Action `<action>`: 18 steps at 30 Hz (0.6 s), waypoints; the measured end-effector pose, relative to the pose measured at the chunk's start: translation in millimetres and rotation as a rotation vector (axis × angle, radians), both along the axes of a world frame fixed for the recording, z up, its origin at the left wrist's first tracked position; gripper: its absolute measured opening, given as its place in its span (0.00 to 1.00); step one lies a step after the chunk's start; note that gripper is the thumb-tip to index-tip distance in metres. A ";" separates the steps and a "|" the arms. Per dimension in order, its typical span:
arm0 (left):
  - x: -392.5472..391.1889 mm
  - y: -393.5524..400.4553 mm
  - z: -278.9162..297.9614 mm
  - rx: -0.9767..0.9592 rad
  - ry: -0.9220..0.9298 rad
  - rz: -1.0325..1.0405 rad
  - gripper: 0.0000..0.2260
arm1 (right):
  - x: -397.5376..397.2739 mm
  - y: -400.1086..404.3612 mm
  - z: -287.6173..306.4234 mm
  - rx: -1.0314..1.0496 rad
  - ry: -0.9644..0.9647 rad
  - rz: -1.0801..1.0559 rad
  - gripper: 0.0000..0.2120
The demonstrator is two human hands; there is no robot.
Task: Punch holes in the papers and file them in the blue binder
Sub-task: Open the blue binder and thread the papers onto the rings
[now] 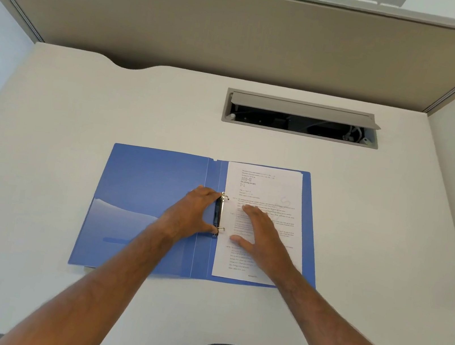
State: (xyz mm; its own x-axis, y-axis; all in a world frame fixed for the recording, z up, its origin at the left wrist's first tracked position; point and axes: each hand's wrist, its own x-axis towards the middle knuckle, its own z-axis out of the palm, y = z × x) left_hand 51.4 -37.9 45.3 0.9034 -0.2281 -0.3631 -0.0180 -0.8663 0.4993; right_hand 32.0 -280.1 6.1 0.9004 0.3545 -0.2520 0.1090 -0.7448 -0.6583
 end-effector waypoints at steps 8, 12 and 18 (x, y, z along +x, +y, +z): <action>-11.2 -39.0 4.7 0.034 -0.017 -0.090 0.41 | -41.7 -47.9 -5.4 -0.020 -0.014 -0.232 0.31; -19.4 -63.9 2.2 0.039 -0.023 -0.146 0.41 | -55.1 -66.9 -5.7 -0.056 -0.042 -0.274 0.30; -24.4 -88.9 -4.5 0.014 -0.003 -0.145 0.42 | -61.8 -80.4 -4.0 -0.131 -0.079 -0.306 0.32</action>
State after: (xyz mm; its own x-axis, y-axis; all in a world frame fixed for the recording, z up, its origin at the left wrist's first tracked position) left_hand 27.0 -126.8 40.8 0.8623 -0.3515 -0.3645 -0.1453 -0.8613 0.4868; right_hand -29.8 -360.4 2.1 0.9786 0.0345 -0.2030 -0.0855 -0.8286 -0.5533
